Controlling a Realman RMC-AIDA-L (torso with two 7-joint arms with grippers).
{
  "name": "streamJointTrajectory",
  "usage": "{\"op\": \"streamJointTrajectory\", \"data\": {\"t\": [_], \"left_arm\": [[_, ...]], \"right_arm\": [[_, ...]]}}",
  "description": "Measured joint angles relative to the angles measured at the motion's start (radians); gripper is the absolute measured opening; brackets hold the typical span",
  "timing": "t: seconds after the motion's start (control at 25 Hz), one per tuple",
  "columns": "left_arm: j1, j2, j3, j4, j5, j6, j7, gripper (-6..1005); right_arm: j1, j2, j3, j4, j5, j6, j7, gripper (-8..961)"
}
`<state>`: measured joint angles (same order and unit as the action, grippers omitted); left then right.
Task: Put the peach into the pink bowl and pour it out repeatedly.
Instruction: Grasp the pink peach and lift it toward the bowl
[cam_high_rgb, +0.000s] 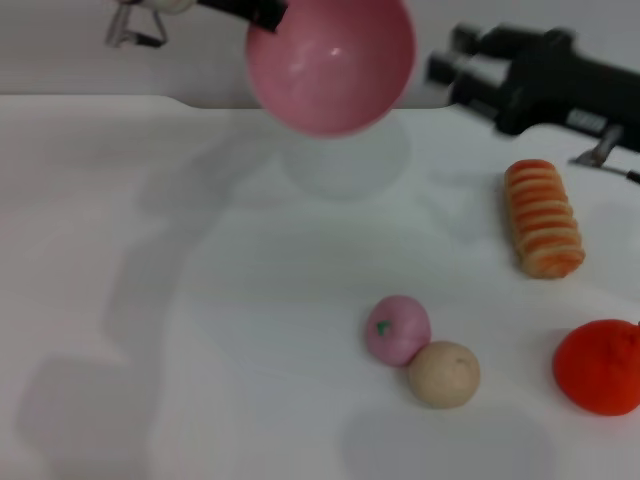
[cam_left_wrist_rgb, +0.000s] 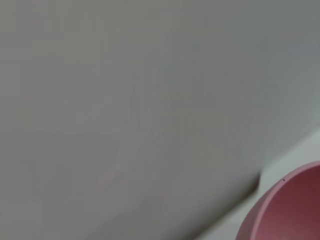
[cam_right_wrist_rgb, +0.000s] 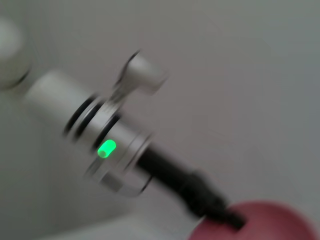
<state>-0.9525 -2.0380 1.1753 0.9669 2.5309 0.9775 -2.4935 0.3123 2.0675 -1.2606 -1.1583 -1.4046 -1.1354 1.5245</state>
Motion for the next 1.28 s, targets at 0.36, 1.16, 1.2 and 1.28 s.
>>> {"op": "streamJointTrajectory", "data": {"t": [0.36, 1.16, 1.2, 1.28], "left_arm": [[0.016, 0.025, -0.054, 0.009, 0.058, 0.218, -0.002, 59], [0.041, 0.024, -0.045, 0.02, 0.067, 0.328, 0.001, 71], [0.042, 0.023, -0.043, 0.02, 0.067, 0.329, 0.002, 72], [0.044, 0.022, -0.037, 0.02, 0.067, 0.329, 0.003, 73]], "right_arm": [[0.168, 0.002, -0.072, -0.248, -0.731, -0.257, 0.598, 339], [0.354, 0.007, -0.192, 0.102, -0.952, -0.209, 0.762, 320], [0.361, 0.008, -0.199, 0.12, -0.951, -0.2, 0.763, 319], [0.376, 0.009, -0.209, 0.157, -0.949, -0.185, 0.764, 317]]}}
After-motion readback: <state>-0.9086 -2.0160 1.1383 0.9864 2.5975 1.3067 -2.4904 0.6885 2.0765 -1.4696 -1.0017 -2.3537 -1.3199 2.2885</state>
